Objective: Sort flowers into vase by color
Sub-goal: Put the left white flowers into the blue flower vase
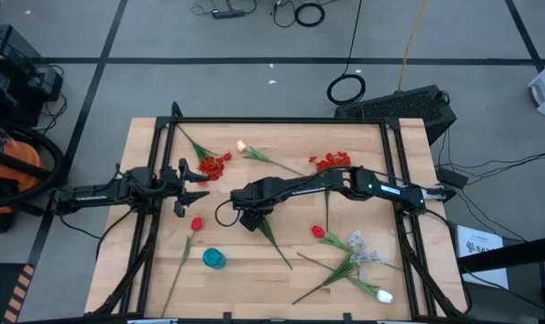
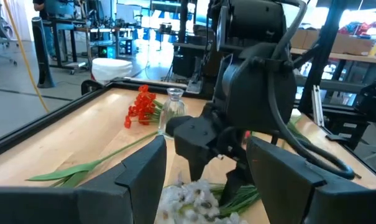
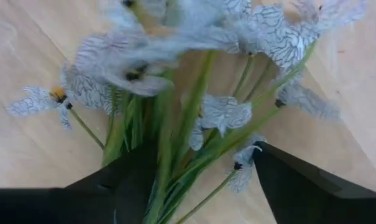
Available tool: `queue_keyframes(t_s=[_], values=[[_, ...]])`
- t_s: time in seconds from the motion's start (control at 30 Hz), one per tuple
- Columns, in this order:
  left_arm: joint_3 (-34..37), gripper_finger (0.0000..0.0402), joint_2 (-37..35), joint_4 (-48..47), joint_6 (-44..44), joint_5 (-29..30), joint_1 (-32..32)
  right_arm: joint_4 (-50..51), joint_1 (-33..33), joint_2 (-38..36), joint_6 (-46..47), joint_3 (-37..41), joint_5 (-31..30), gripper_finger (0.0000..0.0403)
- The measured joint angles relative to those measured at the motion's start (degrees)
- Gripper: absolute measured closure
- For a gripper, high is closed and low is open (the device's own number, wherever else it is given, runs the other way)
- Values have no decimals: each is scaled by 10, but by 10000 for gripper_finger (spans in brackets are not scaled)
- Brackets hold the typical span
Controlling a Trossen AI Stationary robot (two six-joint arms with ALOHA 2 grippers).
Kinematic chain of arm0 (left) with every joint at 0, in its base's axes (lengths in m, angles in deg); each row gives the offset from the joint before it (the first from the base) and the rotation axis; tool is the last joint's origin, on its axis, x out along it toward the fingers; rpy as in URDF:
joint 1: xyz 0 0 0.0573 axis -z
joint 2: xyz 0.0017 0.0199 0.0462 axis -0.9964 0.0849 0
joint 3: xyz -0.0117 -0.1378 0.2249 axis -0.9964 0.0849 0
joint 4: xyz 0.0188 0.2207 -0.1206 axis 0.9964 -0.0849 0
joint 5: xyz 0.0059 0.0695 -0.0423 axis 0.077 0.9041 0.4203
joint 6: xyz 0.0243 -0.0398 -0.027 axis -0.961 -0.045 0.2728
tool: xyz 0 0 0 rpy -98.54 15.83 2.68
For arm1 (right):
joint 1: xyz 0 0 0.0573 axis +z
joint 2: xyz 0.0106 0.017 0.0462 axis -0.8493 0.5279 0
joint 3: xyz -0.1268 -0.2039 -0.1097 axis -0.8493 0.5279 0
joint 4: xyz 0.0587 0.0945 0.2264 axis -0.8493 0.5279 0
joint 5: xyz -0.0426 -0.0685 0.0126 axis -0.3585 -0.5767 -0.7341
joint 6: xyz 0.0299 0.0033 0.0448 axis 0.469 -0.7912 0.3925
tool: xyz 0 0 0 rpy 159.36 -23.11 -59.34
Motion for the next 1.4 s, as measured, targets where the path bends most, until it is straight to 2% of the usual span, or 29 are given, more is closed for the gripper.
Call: queue_keyframes(t_s=[0.13,0.33,0.4,0.57,0.67,0.83,0.97,1.07,1.17,1.27,1.4], values=[[0,174,0,0,0,0,0,3,1,7,0,-2,16,195],[0,174,0,0,0,0,0,4,3,2,20,0,24,349],[0,174,0,0,0,0,0,11,4,-6,19,2,26,386],[0,174,0,1,0,0,0,30,9,-49,16,5,10,385],[0,174,0,0,0,0,0,41,21,-100,-11,3,-45,396],[0,174,0,0,0,0,0,37,49,-171,-86,2,-176,398],[0,174,0,0,0,0,0,23,56,-229,-138,29,-188,400],[0,174,0,0,0,0,0,-15,56,-276,-155,100,-185,401],[0,174,0,0,0,0,0,-94,56,-339,-157,211,-154,401],[0,174,0,0,0,0,0,-239,58,-419,-166,339,-110,402],[0,174,0,0,0,0,0,-519,58,-513,-189,500,-56,402]])
